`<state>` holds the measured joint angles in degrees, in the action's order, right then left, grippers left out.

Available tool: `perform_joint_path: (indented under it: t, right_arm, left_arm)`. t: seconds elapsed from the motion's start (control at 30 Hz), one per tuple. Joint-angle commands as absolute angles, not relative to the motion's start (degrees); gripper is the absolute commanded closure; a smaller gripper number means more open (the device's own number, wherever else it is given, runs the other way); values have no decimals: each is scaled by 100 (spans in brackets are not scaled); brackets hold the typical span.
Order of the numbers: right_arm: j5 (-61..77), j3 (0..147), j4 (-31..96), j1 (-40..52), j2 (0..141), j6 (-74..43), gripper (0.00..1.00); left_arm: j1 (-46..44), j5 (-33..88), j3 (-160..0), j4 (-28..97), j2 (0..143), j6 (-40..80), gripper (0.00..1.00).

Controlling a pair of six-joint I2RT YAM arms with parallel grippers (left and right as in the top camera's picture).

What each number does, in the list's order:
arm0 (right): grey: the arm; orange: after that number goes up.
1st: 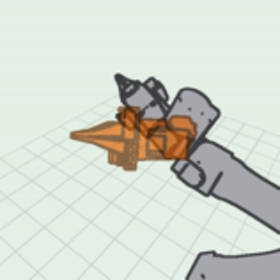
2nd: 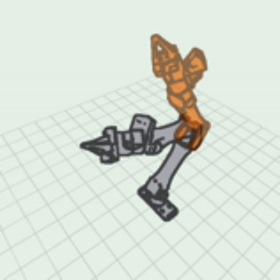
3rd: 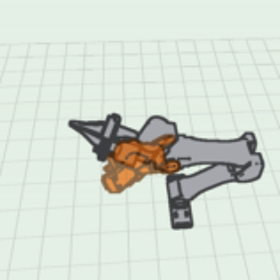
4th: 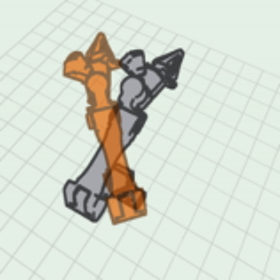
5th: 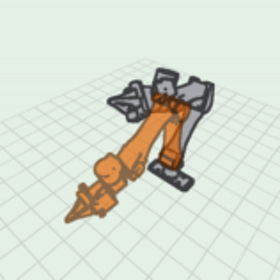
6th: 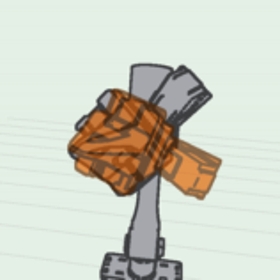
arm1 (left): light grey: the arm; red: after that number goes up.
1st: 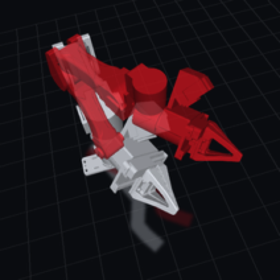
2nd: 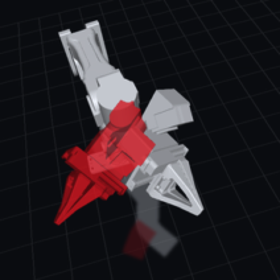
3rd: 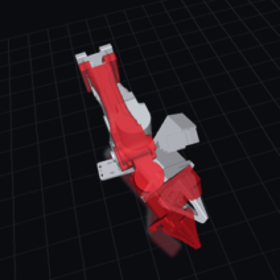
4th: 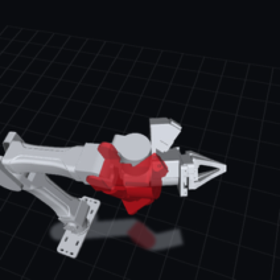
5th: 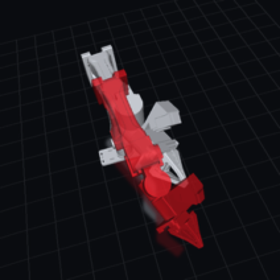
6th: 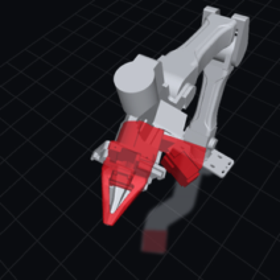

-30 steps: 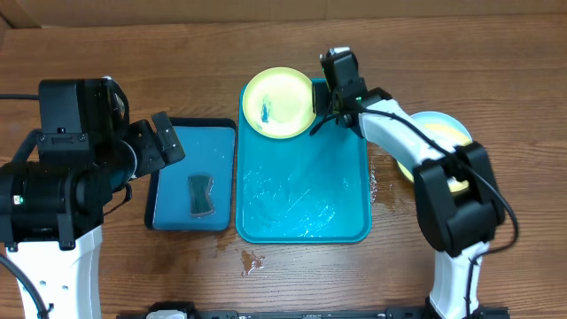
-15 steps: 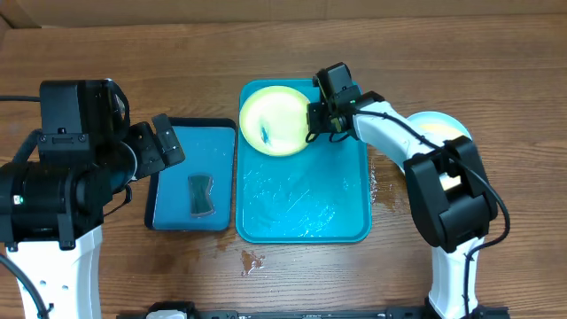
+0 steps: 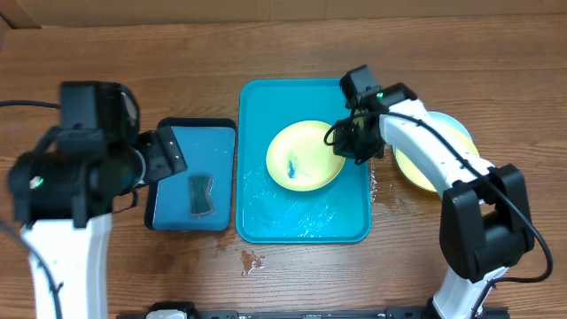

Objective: Clean dirty plates on tray and stack at the side
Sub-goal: 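Grasp the remaining yellow plate rim with the right gripper and slide it down, then grasp the sponge and dip it in the black tray water with the left gripper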

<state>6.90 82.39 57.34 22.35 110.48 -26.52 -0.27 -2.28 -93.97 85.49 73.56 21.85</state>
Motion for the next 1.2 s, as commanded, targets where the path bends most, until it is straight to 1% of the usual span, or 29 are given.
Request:
perform_joint_path:
  t: [0.0, 0.03, 0.07, 0.1, 0.17, 0.3, 0.37, 0.47, 0.57, 0.6, 0.77, 0.8, 0.87, 0.93, 1.03, 1.17]
  right_arm:
    - [1020, 7811, 5304, 2379, 11039, -3374, 96]
    - [1015, 7728, 5109, 2390, 11039, -3422, 89]
    - [1015, 7697, 5004, 2390, 11039, -3450, 67]
    - [1017, 7699, 4939, 2386, 11039, -3454, 62]
    - [1022, 7725, 4912, 2307, 10980, -3454, 63]
    - [1192, 7942, 5325, 2097, 10728, -3262, 64]
    - [1192, 8020, 5513, 2001, 10508, -3039, 65]
    - [1188, 8040, 5671, 1909, 10130, -2751, 65]
    - [1190, 8040, 5774, 1870, 9780, -2563, 65]
    - [1186, 8040, 5804, 1865, 9664, -2506, 65]
    - [1168, 8040, 5999, 1857, 9319, -2502, 65]
    - [1168, 8040, 6049, 1857, 9295, -2502, 65]
    - [1166, 8040, 6145, 1855, 9268, -2502, 64]
    - [1162, 8038, 6198, 1855, 9268, -2499, 64]
    - [1109, 8038, 6215, 1848, 9268, -2502, 65]
    - [947, 8038, 6211, 1712, 9268, -2530, 66]
  left_arm:
    - [-36, -449, -8543, 8215, 7666, 2078, 13]
    - [-34, -445, -8298, 8038, 7745, 2075, 13]
    - [-34, -349, -8031, 7854, 7850, 2075, 13]
    - [-34, -196, -7789, 7699, 7972, 2071, 14]
    - [-38, -32, -7389, 7491, 8241, 2051, 16]
    - [-40, 27, -6764, 7011, 8844, 2053, 25]
    - [-43, 283, -6571, 6696, 9144, 1999, 30]
    - [-45, 473, -6440, 6292, 9623, 1970, 51]
    - [-45, 456, -6438, 6025, 10040, 1966, 64]
    - [-45, 416, -6438, 5966, 10171, 1962, 65]
    - [-45, 75, -6438, 5793, 10687, 1922, 65]
    - [-45, 8, -6438, 5763, 10753, 1925, 68]
    - [-45, -19, -6438, 5684, 10838, 1922, 77]
    - [-45, 5, -6445, 5651, 10847, 1925, 96]
    - [-36, 51, -6648, 5883, 10798, 1927, 96]
    - [-34, 62, -7441, 6729, 10718, 1922, 96]
